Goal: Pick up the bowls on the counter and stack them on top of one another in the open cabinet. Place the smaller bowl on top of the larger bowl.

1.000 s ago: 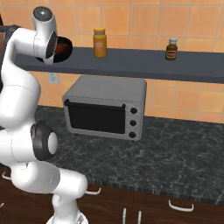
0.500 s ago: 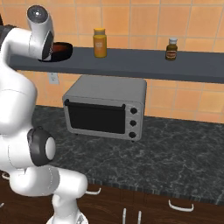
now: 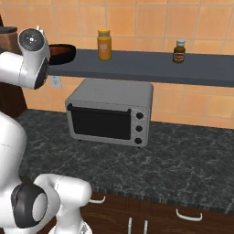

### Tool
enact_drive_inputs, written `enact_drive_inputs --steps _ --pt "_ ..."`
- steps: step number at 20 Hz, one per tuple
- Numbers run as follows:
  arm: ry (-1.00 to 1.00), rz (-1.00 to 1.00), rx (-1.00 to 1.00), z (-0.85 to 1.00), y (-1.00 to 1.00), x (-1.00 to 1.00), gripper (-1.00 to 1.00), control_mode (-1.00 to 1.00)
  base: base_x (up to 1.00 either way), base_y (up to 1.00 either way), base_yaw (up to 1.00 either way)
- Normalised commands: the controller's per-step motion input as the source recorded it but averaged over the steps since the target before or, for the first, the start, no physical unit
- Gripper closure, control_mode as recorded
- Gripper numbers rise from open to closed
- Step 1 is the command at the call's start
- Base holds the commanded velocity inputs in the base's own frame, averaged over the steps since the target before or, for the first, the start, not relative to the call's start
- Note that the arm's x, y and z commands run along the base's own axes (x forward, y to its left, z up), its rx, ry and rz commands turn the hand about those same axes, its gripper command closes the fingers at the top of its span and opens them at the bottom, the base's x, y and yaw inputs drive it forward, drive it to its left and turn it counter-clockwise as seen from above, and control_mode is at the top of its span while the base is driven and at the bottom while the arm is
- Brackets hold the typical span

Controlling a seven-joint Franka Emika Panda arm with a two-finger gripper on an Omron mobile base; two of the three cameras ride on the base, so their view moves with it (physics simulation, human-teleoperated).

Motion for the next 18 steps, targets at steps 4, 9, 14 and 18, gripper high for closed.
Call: enact_drive_inputs --steps 4,9,14,18 --pt "0.33 0.00 -0.05 -0.82 -0.60 -1.00 -1.00 -1.00 0.00 0.00 0.00" --pt "0.51 0.00 -0.15 -0.91 -0.74 -1.00 -1.00 -1.00 0.00 0.00 0.00" --pt "0.52 0.00 -0.22 -1.00 -0.92 -1.00 -1.00 -1.00 0.00 0.00 0.00" --pt "0.35 0.00 -0.16 -0.88 -0.82 -0.81 -1.00 -1.00 0.00 0.00 0.00"
